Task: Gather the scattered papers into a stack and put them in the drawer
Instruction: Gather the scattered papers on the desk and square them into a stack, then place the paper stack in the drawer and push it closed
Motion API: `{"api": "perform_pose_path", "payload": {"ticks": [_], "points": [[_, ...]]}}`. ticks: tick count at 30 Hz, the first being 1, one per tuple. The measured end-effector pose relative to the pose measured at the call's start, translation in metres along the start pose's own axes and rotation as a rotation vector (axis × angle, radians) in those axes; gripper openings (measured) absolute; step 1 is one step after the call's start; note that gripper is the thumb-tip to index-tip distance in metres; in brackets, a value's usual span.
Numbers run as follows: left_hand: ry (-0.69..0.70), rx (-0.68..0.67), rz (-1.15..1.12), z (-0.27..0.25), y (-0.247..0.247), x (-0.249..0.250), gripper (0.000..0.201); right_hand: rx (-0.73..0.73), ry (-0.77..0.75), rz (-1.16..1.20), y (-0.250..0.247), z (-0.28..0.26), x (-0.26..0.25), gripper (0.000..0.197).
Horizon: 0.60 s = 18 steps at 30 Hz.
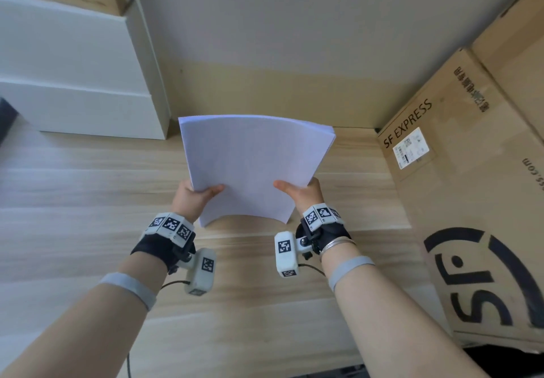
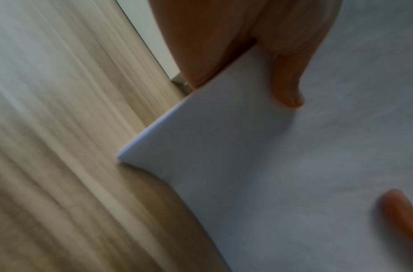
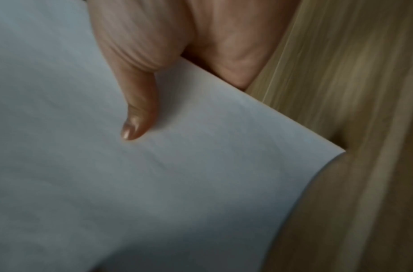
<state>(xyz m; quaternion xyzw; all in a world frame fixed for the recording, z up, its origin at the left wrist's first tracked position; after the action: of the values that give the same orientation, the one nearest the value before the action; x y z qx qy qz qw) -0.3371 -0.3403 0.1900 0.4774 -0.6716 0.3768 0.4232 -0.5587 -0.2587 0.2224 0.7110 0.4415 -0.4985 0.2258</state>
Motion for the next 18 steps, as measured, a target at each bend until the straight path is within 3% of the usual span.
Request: {"api": "perform_pose_path", "payload": {"ticks": [4,5,8,10,16,18], "points": [[-0.024,0.007,0.046,-0.001,0.001,-0.011,0.018,0.068,0.05,-0.026,0.005,-0.005,0.018,0.037],[-0.021,0.013,0.053,-0.002,0.002,-0.01,0.015,0.085,0.057,-0.037,0.005,-0.005,0.02,0.035],[-0.022,0.001,0.093,-0.002,0.002,-0.007,0.034,0.111,0.048,-0.061,0.007,-0.011,0.015,0.012],[-0.033,-0.032,0.123,-0.004,0.001,-0.006,0.034,0.125,0.038,-0.085,0.007,-0.015,0.012,0.01],[-0.183,-0.142,0.322,-0.017,-0.012,-0.026,0.03,0.02,0.134,-0.3,0.01,-0.031,0.022,0.041],[-0.216,-0.173,0.364,-0.026,-0.015,-0.035,0.025,-0.016,0.211,-0.406,0.01,-0.037,0.03,0.06]]}}
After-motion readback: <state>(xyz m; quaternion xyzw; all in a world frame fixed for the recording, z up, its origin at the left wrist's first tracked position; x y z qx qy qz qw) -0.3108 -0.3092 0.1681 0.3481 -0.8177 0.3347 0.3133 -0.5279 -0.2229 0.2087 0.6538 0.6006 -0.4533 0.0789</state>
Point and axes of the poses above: each hand's wrist, its own z-axis towards the middle knuckle, its own y-axis out of the palm, x = y × z, the point moved 7 cm from there along z, towards the middle knuckle, and after that the axes turned 4 degrees about z, right-handed, at the moved point
